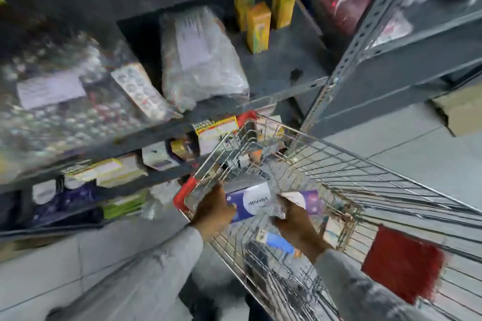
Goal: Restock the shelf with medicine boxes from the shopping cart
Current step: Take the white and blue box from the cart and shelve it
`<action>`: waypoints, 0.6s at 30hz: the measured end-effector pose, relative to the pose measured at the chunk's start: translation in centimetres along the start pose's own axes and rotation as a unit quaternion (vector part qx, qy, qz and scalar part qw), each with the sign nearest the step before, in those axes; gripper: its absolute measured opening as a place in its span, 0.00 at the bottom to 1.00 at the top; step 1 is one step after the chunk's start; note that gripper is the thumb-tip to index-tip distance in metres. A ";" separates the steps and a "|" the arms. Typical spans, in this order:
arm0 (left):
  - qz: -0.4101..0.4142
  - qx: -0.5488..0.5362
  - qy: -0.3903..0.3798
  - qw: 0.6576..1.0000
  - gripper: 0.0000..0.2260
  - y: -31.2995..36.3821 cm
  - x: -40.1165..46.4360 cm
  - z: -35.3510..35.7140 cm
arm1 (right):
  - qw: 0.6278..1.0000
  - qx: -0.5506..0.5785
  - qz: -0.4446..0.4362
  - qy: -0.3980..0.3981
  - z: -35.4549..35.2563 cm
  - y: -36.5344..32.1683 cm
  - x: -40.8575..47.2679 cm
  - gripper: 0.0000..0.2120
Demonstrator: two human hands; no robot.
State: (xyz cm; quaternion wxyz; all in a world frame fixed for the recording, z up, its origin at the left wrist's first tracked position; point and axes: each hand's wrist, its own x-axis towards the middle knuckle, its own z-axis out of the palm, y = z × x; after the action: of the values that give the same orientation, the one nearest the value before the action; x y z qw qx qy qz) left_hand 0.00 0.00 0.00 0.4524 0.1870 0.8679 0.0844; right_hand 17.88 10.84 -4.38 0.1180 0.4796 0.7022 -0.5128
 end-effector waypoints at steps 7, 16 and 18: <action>-0.110 -0.291 -0.109 0.944 0.14 -1.9 6.3 4.5 | 0.993 0.090 0.063 -0.041 2.7 0.9 5.2 0.37; -0.048 -0.285 -0.009 0.957 0.22 1.3 -0.1 0.8 | 0.996 0.083 -0.026 0.027 -0.8 -0.7 1.9 0.28; 0.014 -0.320 0.006 0.947 0.25 2.1 -3.2 -0.9 | 0.992 0.101 -0.059 0.043 -2.4 -2.1 -0.5 0.29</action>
State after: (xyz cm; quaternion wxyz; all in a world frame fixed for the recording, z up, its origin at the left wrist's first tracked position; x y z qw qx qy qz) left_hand 1.45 0.68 3.62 0.4818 0.0441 0.7954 0.3651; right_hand 17.29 12.54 -1.67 0.0083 0.4688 0.6782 -0.5659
